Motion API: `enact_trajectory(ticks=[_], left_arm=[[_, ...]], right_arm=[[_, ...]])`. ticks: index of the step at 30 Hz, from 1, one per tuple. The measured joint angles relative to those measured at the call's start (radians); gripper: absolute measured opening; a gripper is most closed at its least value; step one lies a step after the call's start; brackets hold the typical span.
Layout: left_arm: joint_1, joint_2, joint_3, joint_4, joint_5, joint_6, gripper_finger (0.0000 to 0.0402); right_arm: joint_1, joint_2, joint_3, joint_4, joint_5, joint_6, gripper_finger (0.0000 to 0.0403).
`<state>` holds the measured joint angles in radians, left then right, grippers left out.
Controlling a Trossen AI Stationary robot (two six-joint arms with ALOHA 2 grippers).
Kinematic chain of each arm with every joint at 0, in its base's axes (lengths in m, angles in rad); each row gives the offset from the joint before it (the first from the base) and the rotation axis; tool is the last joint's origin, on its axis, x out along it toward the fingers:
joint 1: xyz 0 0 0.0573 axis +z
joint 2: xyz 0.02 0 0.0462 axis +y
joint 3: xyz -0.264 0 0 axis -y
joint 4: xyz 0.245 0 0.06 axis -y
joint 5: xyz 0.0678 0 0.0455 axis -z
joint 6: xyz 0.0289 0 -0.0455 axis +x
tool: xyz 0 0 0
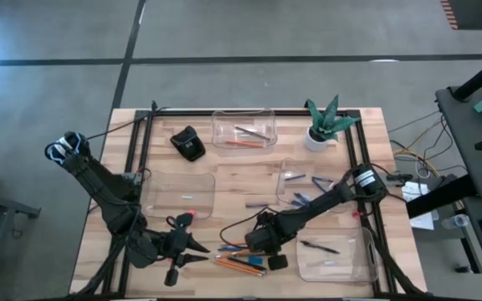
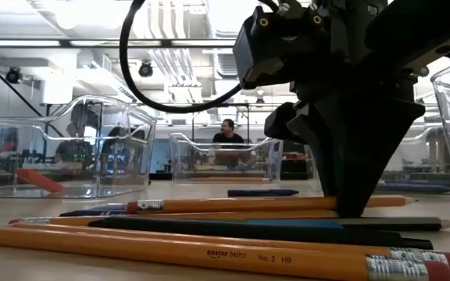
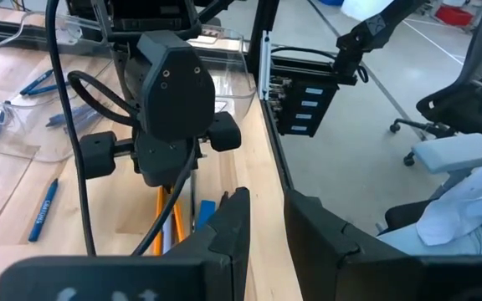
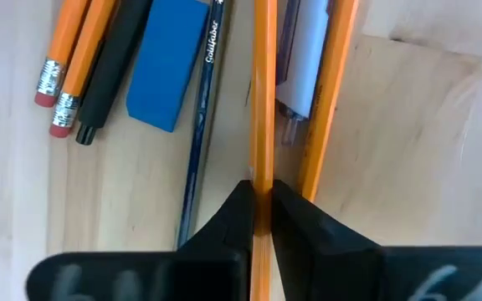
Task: Sort crayons/erasers/pens/pencils in bins
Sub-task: Put the yellow pencil into the top transparent bin
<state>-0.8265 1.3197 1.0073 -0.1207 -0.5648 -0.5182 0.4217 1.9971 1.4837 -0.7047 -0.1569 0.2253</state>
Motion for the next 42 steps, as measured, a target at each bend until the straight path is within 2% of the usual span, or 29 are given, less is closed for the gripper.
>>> enact_trajectory(ticks=[7, 13, 22, 25, 28, 35, 42], left_arm=[[0.0, 0.0, 0.0, 0.0, -0.001, 0.0, 0.0061], [0.0, 0.0, 0.0, 0.0, -0.001, 0.001, 0.0061], [0.0, 0.0, 0.0, 0.008, -0.001, 0.001, 0.0061], [0.0, 0.0, 0.0, 0.008, -0.001, 0.001, 0.0061], [0.0, 0.0, 0.0, 0.008, -0.001, 0.001, 0.0061], [0.0, 0.0, 0.0, 0.007, 0.0, 0.001, 0.0061], [-0.001, 0.0, 0.0, 0.007, 0.0, 0.002, 0.0061]], right_arm=[[0.002, -0.086, -0.002, -0.042, -0.027, 0.003, 0.002], [-0.003, -0.155, -0.002, 0.009, -0.009, 0.0, 0.002], [-0.078, -0.287, 0.0, 0.006, 0.339, -0.114, 0.002], [-0.15, -0.329, 0.0, -0.008, 0.446, -0.182, 0.002], [-0.253, -0.36, 0.0, -0.008, 0.495, -0.252, 0.002], [-0.54, -0.337, -0.002, 0.056, 0.499, -0.296, 0.002], [-0.703, -0.222, -0.004, 0.19, 0.492, -0.297, 0.002]])
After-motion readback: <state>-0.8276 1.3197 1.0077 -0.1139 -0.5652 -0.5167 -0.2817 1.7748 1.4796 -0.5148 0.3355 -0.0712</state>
